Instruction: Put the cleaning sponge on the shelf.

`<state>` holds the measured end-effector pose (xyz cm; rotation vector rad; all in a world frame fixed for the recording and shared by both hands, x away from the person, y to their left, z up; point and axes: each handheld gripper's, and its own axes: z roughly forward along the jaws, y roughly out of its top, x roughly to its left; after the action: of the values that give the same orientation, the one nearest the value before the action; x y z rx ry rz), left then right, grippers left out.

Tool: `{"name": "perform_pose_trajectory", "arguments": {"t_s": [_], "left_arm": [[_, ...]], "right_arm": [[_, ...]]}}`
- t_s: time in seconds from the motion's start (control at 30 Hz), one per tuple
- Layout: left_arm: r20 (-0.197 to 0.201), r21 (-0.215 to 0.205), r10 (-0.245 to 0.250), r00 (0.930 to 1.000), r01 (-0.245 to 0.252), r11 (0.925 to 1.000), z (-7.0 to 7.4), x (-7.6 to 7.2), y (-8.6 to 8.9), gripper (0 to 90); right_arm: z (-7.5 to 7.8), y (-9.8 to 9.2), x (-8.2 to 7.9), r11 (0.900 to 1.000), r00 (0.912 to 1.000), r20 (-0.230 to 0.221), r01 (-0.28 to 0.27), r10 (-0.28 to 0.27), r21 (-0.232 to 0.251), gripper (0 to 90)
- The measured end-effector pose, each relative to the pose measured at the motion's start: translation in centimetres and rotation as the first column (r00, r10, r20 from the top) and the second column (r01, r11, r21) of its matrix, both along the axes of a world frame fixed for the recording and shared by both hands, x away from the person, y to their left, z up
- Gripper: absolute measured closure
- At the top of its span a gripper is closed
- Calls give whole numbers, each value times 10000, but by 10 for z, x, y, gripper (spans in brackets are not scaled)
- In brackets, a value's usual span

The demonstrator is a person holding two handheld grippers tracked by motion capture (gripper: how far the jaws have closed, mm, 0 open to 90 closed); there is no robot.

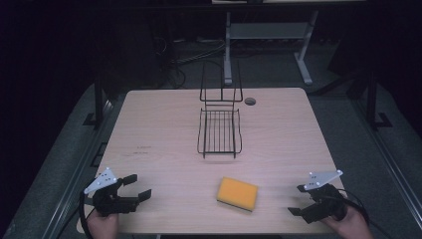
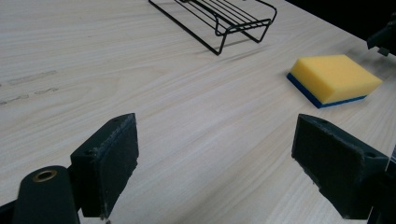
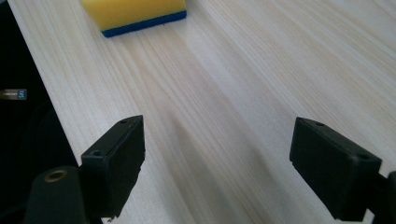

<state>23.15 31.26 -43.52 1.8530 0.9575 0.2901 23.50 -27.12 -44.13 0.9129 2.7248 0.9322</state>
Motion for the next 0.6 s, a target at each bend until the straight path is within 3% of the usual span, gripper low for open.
{"name": "perform_pose_trajectory", "arguments": {"t_s": [0.2, 0.37, 0.6], "left_arm": [[-80, -25, -24, 10000, 24, 10000, -1, -1, -2, 140], [-40, 22, -158, 9999, 158, 9999, -1, -2, -2, 140], [-6, 0, -100, 9999, 100, 10000, -1, -2, -1, 140]], "right_arm": [[-2, 2, 2, 9999, 9999, -42, -100, 100, 18, 177], [-5, 10, 2, 9990, 9994, -150, -321, 316, -320, 177], [-3, 23, 3, 9970, 9976, -167, -676, 670, -384, 177]]}}
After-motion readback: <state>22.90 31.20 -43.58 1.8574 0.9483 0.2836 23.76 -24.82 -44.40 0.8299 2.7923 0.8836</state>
